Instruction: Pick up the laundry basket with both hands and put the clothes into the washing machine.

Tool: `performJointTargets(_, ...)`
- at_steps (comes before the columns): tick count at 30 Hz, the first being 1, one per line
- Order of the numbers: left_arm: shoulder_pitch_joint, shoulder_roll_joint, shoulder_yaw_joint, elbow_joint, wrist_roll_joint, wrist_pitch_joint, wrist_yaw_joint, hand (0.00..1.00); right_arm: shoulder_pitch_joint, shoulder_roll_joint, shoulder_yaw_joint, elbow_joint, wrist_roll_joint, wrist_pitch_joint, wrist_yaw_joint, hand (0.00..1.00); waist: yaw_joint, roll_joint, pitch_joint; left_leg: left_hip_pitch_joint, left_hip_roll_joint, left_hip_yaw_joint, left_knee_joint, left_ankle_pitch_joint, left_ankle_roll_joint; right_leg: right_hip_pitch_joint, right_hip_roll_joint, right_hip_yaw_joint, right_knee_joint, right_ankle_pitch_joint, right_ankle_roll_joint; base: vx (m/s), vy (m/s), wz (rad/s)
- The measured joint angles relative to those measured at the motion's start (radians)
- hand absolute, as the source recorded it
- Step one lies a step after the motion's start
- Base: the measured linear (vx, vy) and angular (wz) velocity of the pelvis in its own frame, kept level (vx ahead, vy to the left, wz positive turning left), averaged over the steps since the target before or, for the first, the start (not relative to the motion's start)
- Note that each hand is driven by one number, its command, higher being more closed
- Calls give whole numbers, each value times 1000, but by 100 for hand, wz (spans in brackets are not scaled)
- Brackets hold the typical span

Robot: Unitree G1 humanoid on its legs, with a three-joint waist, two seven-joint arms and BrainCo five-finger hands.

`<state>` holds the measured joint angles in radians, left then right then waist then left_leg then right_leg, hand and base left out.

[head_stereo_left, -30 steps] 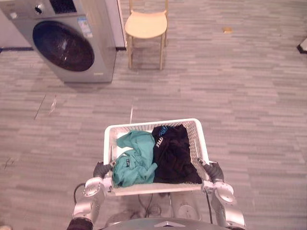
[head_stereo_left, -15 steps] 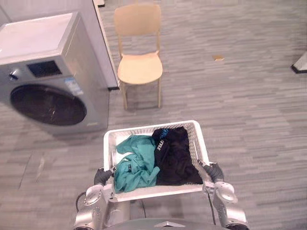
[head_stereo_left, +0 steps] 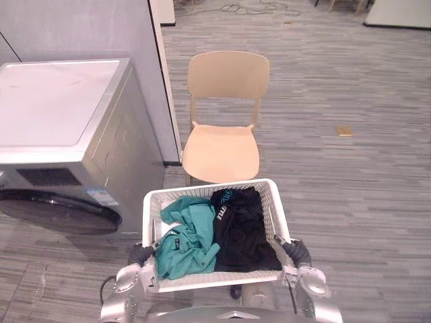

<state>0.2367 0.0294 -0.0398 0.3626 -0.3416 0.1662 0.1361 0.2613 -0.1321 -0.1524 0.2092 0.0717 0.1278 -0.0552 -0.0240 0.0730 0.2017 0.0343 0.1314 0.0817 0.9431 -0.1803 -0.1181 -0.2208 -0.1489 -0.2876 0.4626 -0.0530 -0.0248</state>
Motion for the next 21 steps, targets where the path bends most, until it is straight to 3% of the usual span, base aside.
performJointTargets(3,21,-19,-16,-2,0,0,2,100,19,-15,-16,-5,0,-1,-1,100,-1,-9,10,-49,32,13,99,3,-4,133,9,1,-88,-9,1,486,-78,-3)
performJointTargets(5,11,-18,-34,-2,0,1,3,100,19,-14,-16,-13,4,-5,-16,100,-2,5,29,-126,101,39,196,-28,40,249,21,1,-158,-77,20,385,55,29)
performJointTargets(6,0,-15,-40,-2,-2,-4,2,100,19,-15,-17,-13,5,1,-20,100,-1,3,31,-149,112,58,168,-43,50,275,19,-3,-172,-82,27,348,154,35)
performJointTargets(7,-13,4,-60,-3,-7,-5,1,100,-7,-27,-18,-11,11,6,-23,100,16,-18,27,-171,67,71,-190,-74,68,299,-16,-1,-197,-89,45,364,388,-60)
performJointTargets(8,-19,-7,-79,0,-28,-22,0,100,-85,-73,-11,-3,3,5,-22,100,51,35,28,-170,30,-37,-518,46,12,252,-4,101,-145,-116,129,640,627,-84)
performJointTargets(9,-60,43,-93,2,-29,-21,0,100,-101,-41,-16,3,2,8,-33,100,29,-26,33,-176,-65,27,-544,49,58,239,-89,176,-213,-73,169,626,617,-99)
performJointTargets(12,-67,62,-107,-3,-29,-22,-9,100,-113,-40,-16,2,2,10,-43,100,25,-28,34,-160,-71,42,-546,48,61,262,-93,197,-260,-42,171,222,149,-16)
performJointTargets(13,-86,71,-120,-11,-30,-23,-9,100,-130,-45,-17,2,2,10,-44,100,20,-45,51,-155,-66,47,-549,43,64,259,-90,201,-271,-41,173,42,-6,-22)
performJointTargets(14,-100,73,-120,-19,-30,-24,-8,100,-160,-54,-16,3,2,10,-43,100,15,-41,74,-155,-62,49,-546,37,67,254,-87,205,-269,-37,181,-9,-14,-38)
performJointTargets(15,-168,73,-123,-16,-30,-24,-8,100,-237,-85,-14,11,2,10,-49,100,15,-31,120,-192,-51,63,-526,29,79,209,-77,227,-244,-30,193,-180,27,-73)
performJointTargets(16,-284,103,-161,-2,-43,-40,10,100,-379,-149,14,65,16,5,-77,100,31,-31,102,-361,-25,99,-477,38,83,0,-61,281,-153,-23,197,-368,61,-70)
performJointTargets(17,-427,146,-207,22,-74,-63,30,100,-549,-223,23,123,48,3,-107,100,2,-24,136,-470,-19,107,-471,34,81,-115,-61,272,-142,-23,206,-396,66,-40)
performJointTargets(19,-660,156,-226,117,-98,-63,63,100,-728,-292,24,182,80,7,-142,100,-16,-48,262,-504,-17,96,-488,78,86,-134,-56,259,-187,40,209,-306,63,4)
performJointTargets(21,-782,175,-229,187,-132,-63,84,100,-812,-317,39,202,90,4,-165,100,-16,-80,294,-545,-3,100,-493,89,89,-163,-43,263,-228,81,201,-181,48,-18)
